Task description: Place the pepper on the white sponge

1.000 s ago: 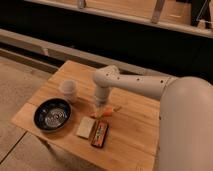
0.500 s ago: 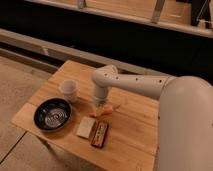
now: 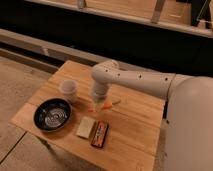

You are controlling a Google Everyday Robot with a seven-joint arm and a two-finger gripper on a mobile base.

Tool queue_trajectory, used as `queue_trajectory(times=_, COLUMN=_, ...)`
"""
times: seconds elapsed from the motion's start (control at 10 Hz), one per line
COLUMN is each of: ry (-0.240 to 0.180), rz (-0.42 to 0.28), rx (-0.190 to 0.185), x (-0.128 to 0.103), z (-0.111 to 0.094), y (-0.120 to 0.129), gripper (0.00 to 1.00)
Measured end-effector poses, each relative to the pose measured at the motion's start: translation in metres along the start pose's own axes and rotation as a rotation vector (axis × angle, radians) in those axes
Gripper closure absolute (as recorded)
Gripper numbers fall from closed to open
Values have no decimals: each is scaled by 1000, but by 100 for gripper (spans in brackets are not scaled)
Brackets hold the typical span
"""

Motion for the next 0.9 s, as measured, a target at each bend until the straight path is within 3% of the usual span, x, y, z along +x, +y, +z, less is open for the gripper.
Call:
queue_trajectory(times=0.4, ry=-23, rz=-27, rx=15, x=-13, z=-9, y=21, gripper=100)
queue_trajectory(times=0.9, ry=-12, rz=-91, rx=25, x=-35, z=-15, y=47, gripper=100)
